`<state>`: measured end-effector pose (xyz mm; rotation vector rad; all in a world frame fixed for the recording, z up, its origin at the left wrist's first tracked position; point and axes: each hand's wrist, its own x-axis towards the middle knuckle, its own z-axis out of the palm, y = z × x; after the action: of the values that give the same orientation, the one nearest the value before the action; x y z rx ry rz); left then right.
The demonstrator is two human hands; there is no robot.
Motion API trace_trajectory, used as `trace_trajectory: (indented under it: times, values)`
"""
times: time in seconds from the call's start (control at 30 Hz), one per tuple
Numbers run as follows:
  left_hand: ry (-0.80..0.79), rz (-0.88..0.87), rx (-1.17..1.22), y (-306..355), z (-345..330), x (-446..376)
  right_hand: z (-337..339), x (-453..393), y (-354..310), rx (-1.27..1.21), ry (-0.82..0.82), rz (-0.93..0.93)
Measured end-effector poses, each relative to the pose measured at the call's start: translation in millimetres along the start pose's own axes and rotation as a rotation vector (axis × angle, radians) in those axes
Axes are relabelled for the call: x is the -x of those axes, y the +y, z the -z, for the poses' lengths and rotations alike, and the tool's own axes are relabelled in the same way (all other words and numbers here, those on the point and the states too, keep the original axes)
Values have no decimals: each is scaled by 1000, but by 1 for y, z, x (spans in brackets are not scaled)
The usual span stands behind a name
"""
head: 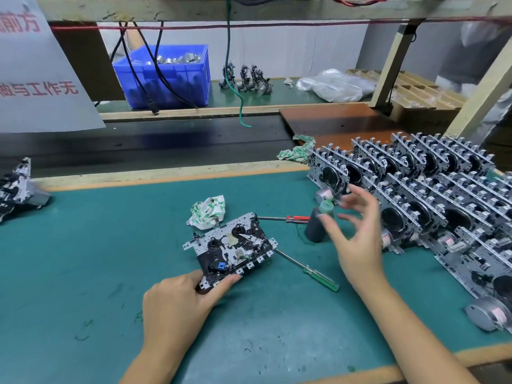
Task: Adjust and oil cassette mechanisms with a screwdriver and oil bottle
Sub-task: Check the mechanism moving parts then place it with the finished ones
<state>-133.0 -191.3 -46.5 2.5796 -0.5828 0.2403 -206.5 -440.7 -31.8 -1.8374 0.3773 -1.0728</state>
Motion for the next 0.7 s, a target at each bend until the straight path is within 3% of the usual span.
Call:
trace_trajectory:
  times: [0.07,0.13,0.23,0.3,0.4,0.57,0.7]
  values:
    - [-9,8,10,0,0,-1,0,10,-10,119,67,370]
    - [-13,5,-2,-1,-1,-1,-7,26,-18,306,-126,526]
    - [-7,3,-21,-3,-2,-1,-22,42,-28,656,-422,212]
    - [-6,5,6,-3,-1,-1,-27,40,-29,751,-551,40]
    - [-45,6,55,-2,3,-2,-33,29,-29,711,-593,42]
    - [-64,45,285,2,14,-2,-39,26,-41,225,-581,-138]
    - [10,176,619,3,26,-8,-35,28,-49,48,-629,-197]
